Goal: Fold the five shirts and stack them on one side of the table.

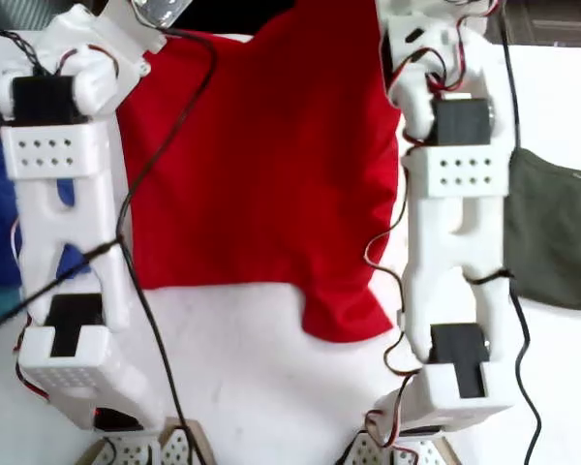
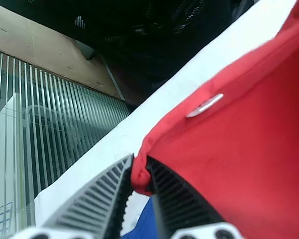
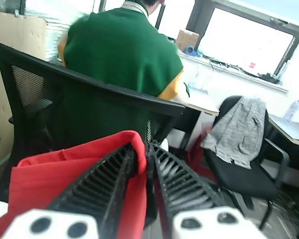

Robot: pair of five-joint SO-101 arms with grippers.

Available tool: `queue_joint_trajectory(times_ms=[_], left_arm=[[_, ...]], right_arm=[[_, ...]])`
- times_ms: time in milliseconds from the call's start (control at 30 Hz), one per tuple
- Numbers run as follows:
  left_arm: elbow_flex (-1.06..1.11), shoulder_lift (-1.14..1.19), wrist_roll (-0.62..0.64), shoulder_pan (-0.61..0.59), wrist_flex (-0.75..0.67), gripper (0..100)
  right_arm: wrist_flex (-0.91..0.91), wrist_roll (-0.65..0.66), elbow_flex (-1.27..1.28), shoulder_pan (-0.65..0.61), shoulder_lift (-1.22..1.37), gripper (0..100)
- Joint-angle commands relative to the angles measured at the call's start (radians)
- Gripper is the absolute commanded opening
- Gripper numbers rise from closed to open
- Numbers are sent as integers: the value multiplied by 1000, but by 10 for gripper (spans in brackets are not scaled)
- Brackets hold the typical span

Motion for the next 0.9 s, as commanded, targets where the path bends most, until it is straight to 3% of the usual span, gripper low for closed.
queue_joint_trajectory(times_ms=[0, 200, 367, 667, 867], left_arm=[[-196, -10, -11, -5, 132, 22], [-566, -10, -9, -4, 336, 22], [-824, -12, 8, -13, 347, 22], [-752, -243, 3, -12, 347, 22], [-609, -414, 3, -13, 347, 22]], right_arm=[[156, -9, -129, 54, -122, 18], [321, -9, -209, 151, -298, 18], [409, -3, -210, 237, -467, 18], [430, -2, -212, 371, -639, 18], [325, -2, -213, 414, -707, 18]])
